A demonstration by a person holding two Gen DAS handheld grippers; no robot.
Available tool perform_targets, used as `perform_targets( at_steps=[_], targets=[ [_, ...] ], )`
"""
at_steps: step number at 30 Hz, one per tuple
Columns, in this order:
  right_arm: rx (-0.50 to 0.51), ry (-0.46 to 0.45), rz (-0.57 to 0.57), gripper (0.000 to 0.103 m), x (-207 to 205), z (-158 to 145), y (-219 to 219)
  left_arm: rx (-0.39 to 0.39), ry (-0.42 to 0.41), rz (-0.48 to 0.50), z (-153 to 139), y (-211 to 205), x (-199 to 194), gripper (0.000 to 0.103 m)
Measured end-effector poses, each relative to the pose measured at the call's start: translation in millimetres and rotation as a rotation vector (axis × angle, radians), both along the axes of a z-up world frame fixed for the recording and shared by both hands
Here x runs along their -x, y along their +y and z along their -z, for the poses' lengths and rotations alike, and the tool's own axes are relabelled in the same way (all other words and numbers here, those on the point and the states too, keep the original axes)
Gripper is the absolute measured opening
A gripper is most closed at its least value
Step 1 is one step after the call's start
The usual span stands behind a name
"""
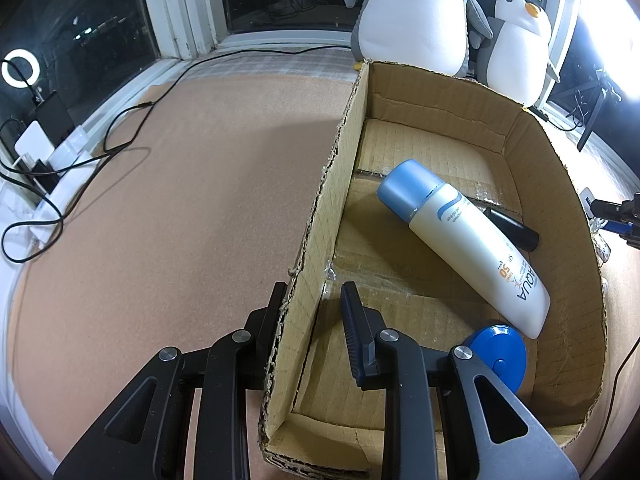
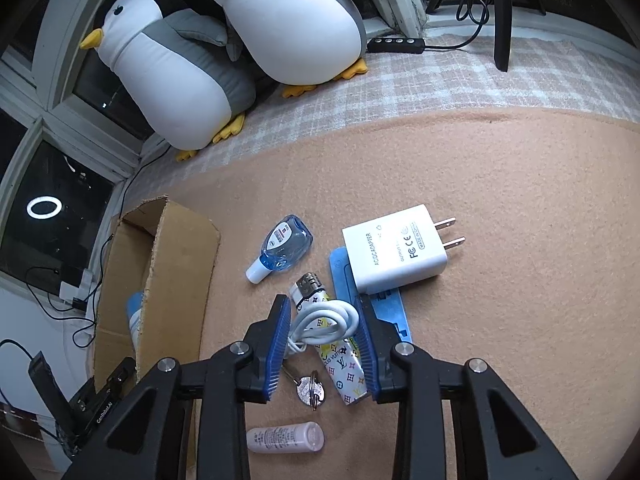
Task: Organize rigid objects
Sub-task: 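Grasp the white USB cable with the right gripper, then carry the white cable into the box and open the right gripper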
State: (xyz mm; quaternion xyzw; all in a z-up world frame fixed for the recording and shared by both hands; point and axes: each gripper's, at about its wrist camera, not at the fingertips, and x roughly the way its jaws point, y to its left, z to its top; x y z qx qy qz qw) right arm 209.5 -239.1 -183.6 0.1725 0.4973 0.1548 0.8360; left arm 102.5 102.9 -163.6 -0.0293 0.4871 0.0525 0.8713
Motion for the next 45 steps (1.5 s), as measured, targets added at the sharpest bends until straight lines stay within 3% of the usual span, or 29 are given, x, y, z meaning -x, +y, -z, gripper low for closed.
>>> perform_targets(
  at_steps=[10,13,17,22,30,38,45],
  targets=[
    [0.022,-0.077,-0.04,0.018,8.7,-17.9,8.0,0.0,0.0,-0.001,-0.1,-0.3,0.3,0.025],
    [0.033,-0.095,-0.058,0.008,11.1,-22.7,12.1,0.0,0.0,-0.001,0.0,-0.3,0.3,0.025],
    [0.075,-0.114,-0.083,0.008,13.2,-24.4,20.1,0.0,0.0,-0.001,0.0,-0.4,0.0,0.025],
    [0.058,-0.121,-0.09,0.008,15.9,-25.9,20.6,0.0,0.0,-0.001,0.0,-0.5,0.4,0.025],
    [0.041,-0.183,-0.125,0.008,27.9,-51.7,34.8,0.002,-0.001,-0.002,-0.3,-0.5,-1.2,0.025],
    [-0.02,-0.225,-0.216,0.008,45.7,-79.3,71.4,0.001,-0.001,-0.002,-0.1,-0.5,-1.9,0.025],
    [-0.022,-0.234,-0.289,0.008,50.0,-85.0,107.3,0.003,-0.002,-0.002,-0.2,-0.4,-2.2,0.025]
  ],
)
